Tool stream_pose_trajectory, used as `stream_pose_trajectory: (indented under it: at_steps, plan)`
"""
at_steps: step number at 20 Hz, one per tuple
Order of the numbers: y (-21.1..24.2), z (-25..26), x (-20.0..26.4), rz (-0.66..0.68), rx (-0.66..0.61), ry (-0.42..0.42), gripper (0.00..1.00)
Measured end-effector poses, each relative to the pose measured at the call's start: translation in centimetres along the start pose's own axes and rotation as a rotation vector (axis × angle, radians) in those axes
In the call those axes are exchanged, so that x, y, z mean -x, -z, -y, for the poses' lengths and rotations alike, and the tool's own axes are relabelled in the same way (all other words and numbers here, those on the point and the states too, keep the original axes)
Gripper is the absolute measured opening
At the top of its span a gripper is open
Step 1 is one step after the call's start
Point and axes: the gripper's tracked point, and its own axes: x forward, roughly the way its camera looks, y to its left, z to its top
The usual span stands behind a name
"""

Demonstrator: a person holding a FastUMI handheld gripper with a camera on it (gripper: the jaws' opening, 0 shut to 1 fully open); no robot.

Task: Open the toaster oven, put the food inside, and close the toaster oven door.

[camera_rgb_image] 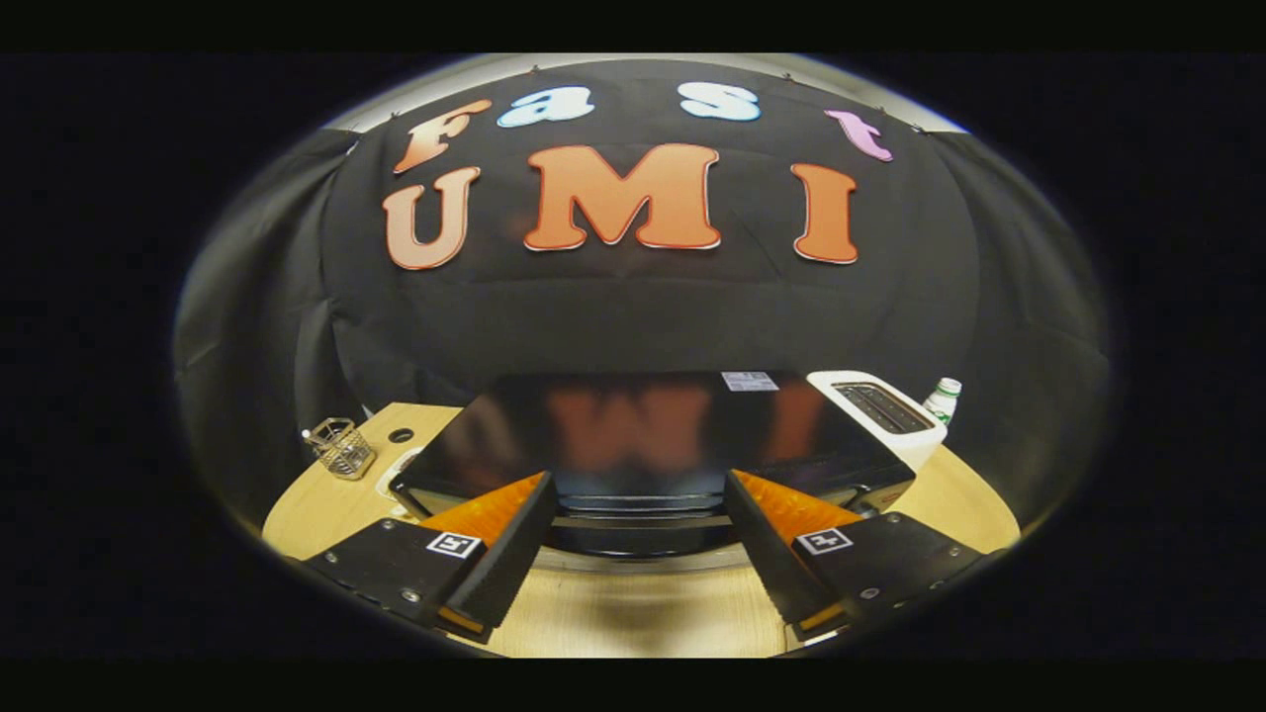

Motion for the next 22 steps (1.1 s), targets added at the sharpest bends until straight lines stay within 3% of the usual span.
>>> stream_pose_trajectory:
  at_steps: [12, 22]
  plan:
    - [2.6, 0.2, 4.3, -0.022, -0.008, -0.015, 1.00]
    - [8.9, 0.6, 9.6, -0.084, 0.004, -0.006, 1.00]
